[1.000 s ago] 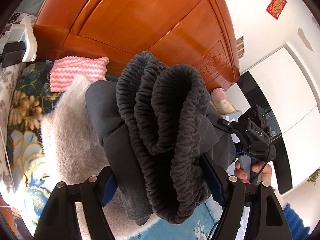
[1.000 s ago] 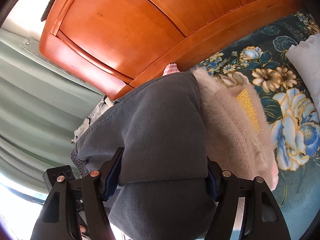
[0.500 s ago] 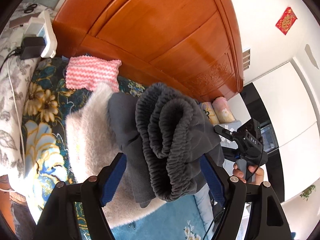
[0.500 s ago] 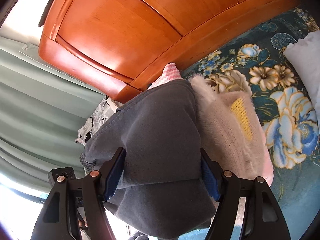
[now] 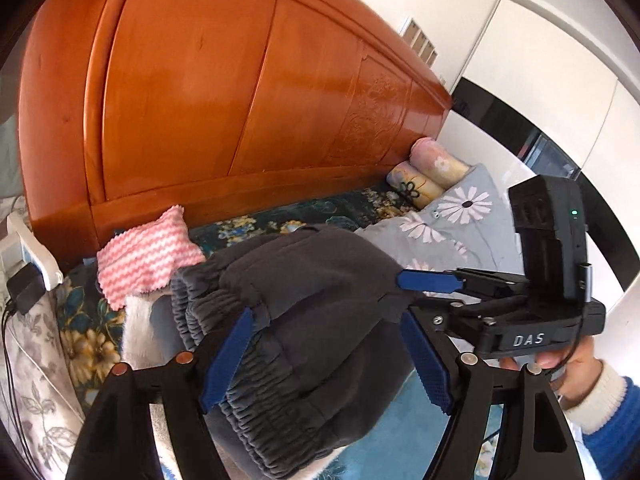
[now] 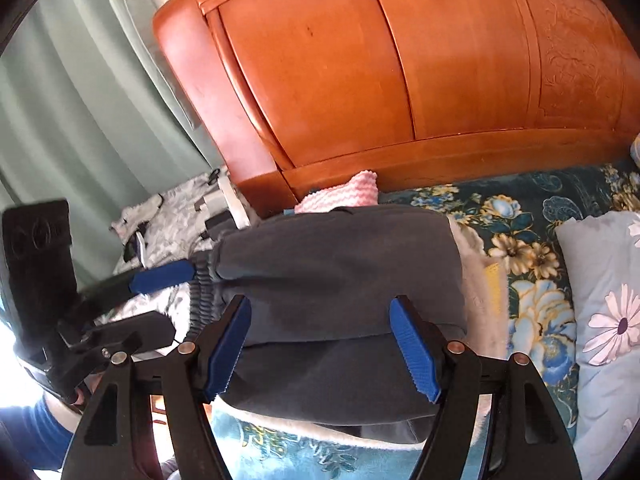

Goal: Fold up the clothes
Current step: 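Lower the bundle onto the cream fleece blanket and open both tools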

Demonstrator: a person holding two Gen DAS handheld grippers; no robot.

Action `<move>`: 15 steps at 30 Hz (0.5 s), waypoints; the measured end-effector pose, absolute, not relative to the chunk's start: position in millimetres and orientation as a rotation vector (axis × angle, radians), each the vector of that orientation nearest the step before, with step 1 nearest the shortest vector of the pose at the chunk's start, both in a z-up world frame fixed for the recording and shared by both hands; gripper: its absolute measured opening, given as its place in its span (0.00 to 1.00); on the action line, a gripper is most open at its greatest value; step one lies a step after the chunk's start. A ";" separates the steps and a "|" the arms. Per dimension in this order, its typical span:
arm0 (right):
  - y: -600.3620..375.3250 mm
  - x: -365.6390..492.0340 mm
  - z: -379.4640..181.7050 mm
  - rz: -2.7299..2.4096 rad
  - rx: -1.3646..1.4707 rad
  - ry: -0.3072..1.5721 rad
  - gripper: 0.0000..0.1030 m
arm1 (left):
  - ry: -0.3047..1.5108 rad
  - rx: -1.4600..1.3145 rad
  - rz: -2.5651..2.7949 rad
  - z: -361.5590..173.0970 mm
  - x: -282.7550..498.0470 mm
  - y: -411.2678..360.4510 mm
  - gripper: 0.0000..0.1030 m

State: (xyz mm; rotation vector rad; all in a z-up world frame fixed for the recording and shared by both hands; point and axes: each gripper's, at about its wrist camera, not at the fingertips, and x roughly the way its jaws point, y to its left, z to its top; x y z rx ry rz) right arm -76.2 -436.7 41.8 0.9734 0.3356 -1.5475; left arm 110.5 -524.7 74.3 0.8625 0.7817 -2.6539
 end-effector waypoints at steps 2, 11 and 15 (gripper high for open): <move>-435.2 -82.0 32.3 -1.573 0.989 0.302 0.71 | 0.844 0.881 -2.654 61.4 106.5 -529.4 0.78; -445.4 -80.1 9.1 -1.604 1.006 0.319 0.72 | 0.890 0.874 -2.592 37.1 106.2 -537.2 0.78; -449.9 -67.7 10.6 -1.627 0.997 0.419 0.72 | 0.918 0.876 -2.550 46.2 109.1 -535.0 0.78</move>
